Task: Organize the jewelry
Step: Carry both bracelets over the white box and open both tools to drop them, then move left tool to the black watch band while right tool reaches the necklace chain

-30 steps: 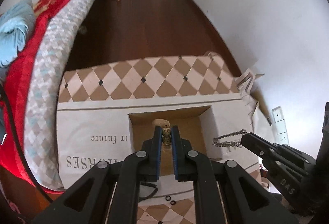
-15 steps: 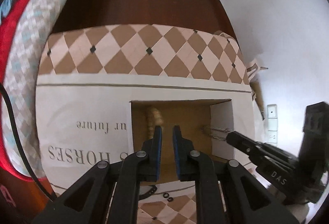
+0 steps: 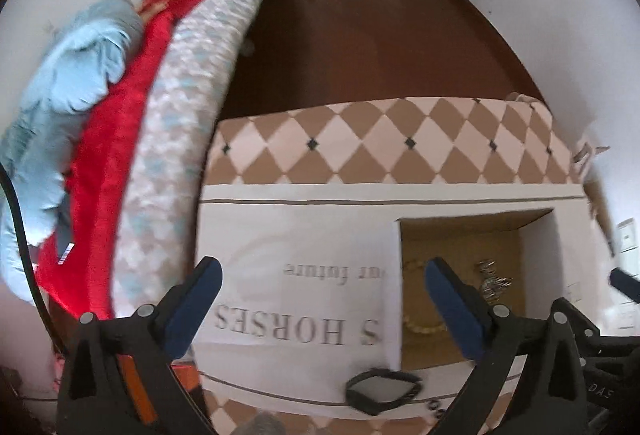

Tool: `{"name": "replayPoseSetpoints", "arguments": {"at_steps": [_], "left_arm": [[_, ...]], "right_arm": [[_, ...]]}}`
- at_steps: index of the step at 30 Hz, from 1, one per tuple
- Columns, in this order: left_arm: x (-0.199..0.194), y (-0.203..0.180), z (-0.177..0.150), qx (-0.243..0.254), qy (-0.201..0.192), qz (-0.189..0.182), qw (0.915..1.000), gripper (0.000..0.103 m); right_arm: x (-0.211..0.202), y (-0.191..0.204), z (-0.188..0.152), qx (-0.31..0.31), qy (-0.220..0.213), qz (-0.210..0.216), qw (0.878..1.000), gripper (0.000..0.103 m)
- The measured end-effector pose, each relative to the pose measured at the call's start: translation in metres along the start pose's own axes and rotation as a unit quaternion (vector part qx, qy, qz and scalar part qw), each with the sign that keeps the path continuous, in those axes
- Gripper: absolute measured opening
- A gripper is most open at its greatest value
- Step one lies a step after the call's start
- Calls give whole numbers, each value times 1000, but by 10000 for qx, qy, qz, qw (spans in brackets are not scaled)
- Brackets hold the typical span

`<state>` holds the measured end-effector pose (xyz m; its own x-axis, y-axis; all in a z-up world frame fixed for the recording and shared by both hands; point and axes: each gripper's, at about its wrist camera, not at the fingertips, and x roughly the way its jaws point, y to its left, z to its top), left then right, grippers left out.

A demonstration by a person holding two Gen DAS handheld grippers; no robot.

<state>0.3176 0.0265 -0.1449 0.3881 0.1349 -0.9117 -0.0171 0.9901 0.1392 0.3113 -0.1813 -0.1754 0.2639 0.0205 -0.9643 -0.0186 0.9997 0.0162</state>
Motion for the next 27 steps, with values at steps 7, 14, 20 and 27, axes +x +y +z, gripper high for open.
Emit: {"name": "replayPoseSetpoints", "arguments": {"at_steps": [7,14,20,27], "left_arm": [[-9,8,-21,-31,-215,207,9996,103],[-29,11,-41,-111,-363,142,9992,103],[-60,12,-57,-93,-700,201,9973,103],[-101,20,-78,-168,-1094,305,9934,103]], "right_arm": [[-2,8,-22,-112,-161,-157,9997,103],[-19,9,-37,86,-331,-36,9994,103],[-47,9,-52,181,-682,-42,9975,103],[-89,9,-76,228,-1203,-121,9924,103]]}}
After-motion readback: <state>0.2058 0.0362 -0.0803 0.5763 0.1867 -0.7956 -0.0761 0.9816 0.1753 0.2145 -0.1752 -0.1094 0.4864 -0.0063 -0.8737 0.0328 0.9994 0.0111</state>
